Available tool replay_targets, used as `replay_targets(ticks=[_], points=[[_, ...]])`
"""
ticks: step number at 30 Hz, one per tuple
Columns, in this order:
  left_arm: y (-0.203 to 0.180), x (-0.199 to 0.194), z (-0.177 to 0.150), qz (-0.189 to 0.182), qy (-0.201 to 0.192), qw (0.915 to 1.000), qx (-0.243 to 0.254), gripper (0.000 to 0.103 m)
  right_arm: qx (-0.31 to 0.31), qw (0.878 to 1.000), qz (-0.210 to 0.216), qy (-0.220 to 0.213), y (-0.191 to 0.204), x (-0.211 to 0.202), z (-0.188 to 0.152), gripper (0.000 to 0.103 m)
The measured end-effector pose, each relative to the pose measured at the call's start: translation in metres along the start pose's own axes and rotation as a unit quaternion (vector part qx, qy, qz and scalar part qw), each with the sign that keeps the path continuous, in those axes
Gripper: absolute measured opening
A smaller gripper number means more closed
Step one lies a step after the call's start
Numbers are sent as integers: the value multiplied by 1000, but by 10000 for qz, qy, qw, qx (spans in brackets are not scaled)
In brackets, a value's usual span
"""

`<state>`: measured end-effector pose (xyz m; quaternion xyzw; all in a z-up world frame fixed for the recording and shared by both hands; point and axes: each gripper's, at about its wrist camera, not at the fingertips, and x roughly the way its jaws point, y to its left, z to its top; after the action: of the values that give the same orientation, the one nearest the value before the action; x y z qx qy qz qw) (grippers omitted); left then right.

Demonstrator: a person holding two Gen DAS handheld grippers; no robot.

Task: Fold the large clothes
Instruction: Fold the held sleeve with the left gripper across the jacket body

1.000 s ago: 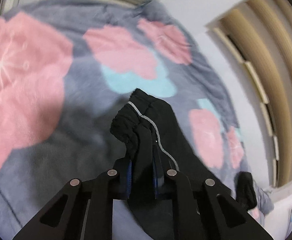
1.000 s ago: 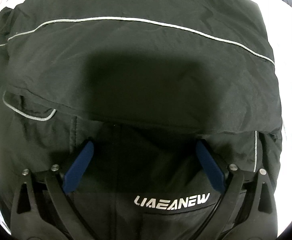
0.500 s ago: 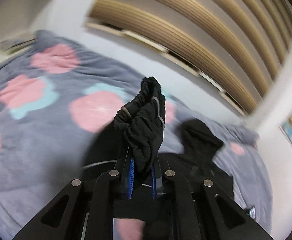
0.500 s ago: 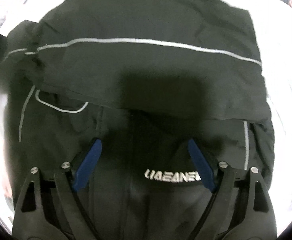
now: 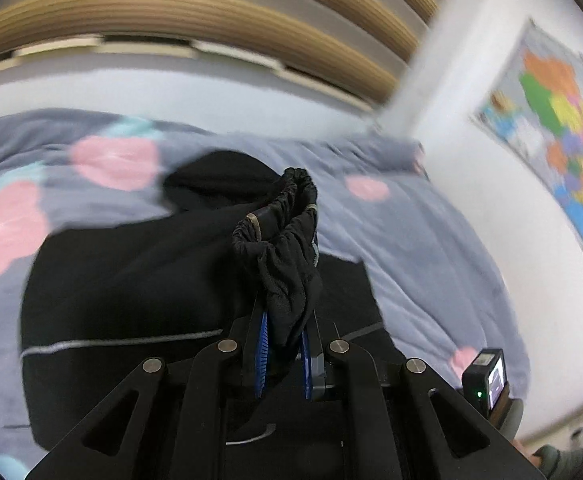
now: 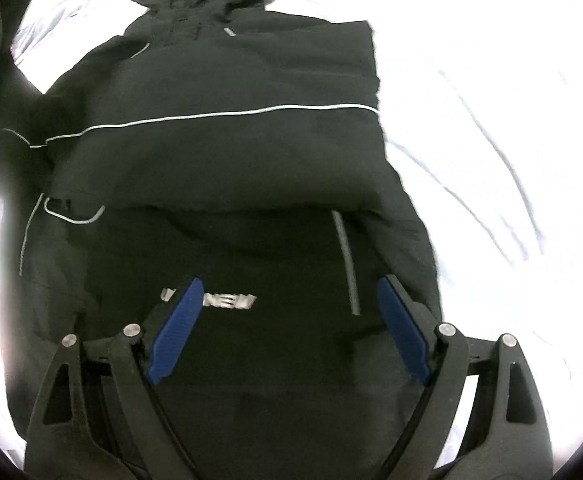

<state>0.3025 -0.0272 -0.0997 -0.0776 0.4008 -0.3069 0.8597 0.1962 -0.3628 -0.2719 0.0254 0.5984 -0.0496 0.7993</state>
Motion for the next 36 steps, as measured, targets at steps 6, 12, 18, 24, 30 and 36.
replay_targets(ticks=[6,12,18,24,30,36], points=[[-50,99,-17,-277,835,9958,255,14,2,9999,-109,-61,-12,1,10,87],[-66,189,-62,-189,1824,9825,322,22,-71,9998,-171,-28,-20,10,20,87],[-42,228,-91,-1354,2689,9507,-745,46,36,10000,-64,36,-29,18,29,87],[-23,180,-87,-1565,2446,9507,-1092,47,334,9970,609,-345,-36,11,61,87],[16,102,-83,-1056,1887,9668,-1364,48,672,9855,1508,-402,-29,37,112,87],[59,45,-84,-222,1382,9766,-1630,48,887,9787,1851,25,-5,72,130,50]])
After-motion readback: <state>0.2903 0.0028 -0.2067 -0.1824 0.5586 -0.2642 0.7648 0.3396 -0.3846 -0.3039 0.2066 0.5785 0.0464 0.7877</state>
